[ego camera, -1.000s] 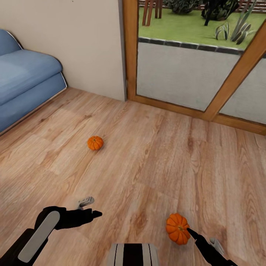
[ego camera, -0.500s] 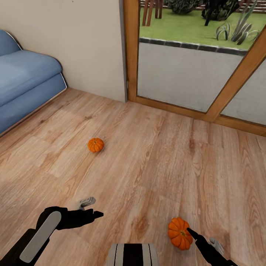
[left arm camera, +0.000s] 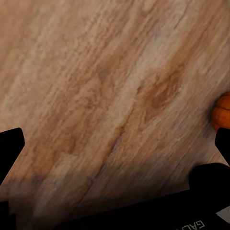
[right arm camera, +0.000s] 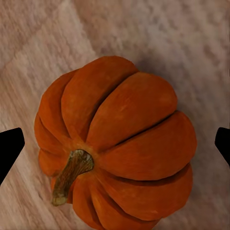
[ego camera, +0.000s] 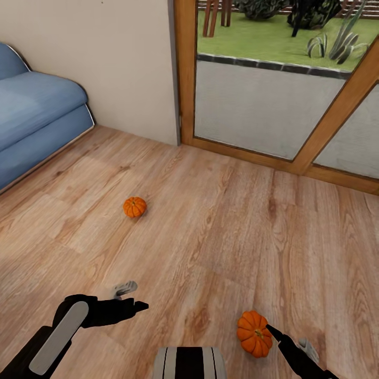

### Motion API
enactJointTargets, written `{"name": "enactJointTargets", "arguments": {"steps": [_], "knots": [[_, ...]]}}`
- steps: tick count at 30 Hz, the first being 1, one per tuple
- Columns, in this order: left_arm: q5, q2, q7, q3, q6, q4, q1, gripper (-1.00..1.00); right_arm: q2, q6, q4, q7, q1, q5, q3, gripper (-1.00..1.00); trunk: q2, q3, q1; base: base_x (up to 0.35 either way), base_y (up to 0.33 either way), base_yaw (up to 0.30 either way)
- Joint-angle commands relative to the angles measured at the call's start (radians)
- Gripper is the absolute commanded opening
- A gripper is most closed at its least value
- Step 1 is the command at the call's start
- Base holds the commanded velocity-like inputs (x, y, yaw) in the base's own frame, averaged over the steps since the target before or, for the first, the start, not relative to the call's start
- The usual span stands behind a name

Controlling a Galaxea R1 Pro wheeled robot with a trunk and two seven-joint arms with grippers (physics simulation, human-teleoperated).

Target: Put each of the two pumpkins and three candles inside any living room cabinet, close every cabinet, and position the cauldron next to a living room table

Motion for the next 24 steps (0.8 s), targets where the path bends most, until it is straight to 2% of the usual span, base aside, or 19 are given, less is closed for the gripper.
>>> {"name": "enactJointTargets", "arguments": {"steps": [1, 19, 24], "knots": [[0.010, 0.001, 0.010, -0.002, 0.001, -0.001, -0.001, 1.00, 0.000, 0.010, 0.001, 0.004, 0.000, -0.010, 0.004, 1.00, 0.000, -0.004, 0.000, 0.000, 0.000, 0.000], [0.010, 0.000, 0.010, -0.002, 0.001, -0.001, -0.001, 1.00, 0.000, 0.010, 0.001, 0.004, 0.000, -0.010, 0.005, 1.00, -0.003, -0.047, 0.005, 0.000, 0.000, 0.000], [0.011, 0.000, 0.009, -0.002, 0.001, -0.001, -0.001, 1.00, 0.000, 0.010, 0.001, 0.004, 0.000, -0.010, 0.004, 1.00, -0.003, -0.047, 0.005, 0.000, 0.000, 0.000]]}}
